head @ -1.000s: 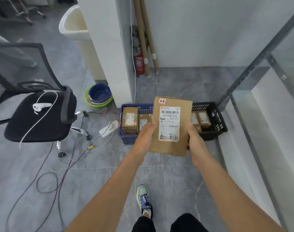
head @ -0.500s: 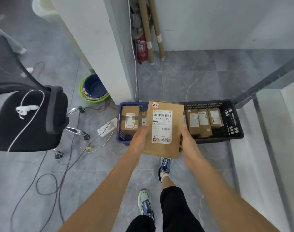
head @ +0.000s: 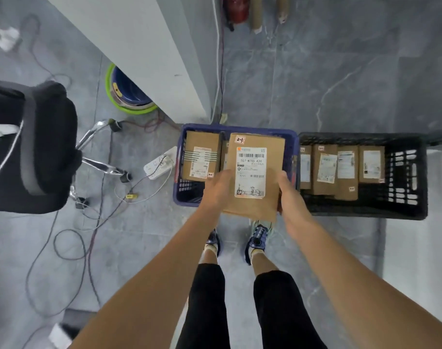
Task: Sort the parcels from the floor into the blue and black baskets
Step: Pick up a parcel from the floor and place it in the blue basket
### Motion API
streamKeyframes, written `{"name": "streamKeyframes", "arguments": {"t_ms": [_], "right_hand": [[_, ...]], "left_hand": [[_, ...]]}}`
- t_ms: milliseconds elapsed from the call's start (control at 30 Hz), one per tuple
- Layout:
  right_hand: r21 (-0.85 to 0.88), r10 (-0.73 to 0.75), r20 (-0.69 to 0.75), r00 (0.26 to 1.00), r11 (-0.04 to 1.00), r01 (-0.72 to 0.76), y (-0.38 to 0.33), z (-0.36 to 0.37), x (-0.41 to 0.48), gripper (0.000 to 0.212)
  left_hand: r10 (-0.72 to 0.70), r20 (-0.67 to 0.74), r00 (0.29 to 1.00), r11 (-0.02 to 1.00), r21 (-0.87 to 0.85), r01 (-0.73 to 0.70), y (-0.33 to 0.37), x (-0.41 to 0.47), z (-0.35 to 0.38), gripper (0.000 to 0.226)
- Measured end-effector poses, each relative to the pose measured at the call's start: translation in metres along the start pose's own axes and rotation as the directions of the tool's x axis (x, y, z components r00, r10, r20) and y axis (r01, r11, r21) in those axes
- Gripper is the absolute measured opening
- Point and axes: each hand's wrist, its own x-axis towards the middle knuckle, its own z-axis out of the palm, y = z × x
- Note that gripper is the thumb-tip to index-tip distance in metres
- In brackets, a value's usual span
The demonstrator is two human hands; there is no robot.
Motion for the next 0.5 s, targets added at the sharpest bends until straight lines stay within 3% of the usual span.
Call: {"name": "streamKeyframes", "arguments": {"t_ms": [233, 367, 433, 500], "right_hand": [[0.007, 0.087, -0.003, 0.996, 0.996, -0.087, 0.034, 0.039, 0.150, 0.069], [0.053, 0.129, -0.024, 0.991, 0.990, -0.128, 0.062, 0.049, 0.234, 0.106], [0.066, 0.131, -0.032, 0.991, 0.989, -0.129, 0.070, 0.054, 0.264, 0.108], [0.053, 0.099, -0.014, 0.995, 0.994, -0.098, 0.071, 0.063, 0.280, 0.098]], "left_hand": [[0.007, 0.054, 0.999, 0.978, 0.208, -0.018, -0.009, 0.138, 0.009, 0.035], [0.039, 0.080, 0.996, 0.953, 0.297, -0.061, -0.023, 0.202, 0.015, 0.064], [0.046, 0.044, 0.998, 0.948, 0.314, -0.058, -0.027, 0.225, 0.020, 0.074], [0.056, 0.003, 0.998, 0.945, 0.322, -0.054, -0.031, 0.243, 0.026, 0.078]]}}
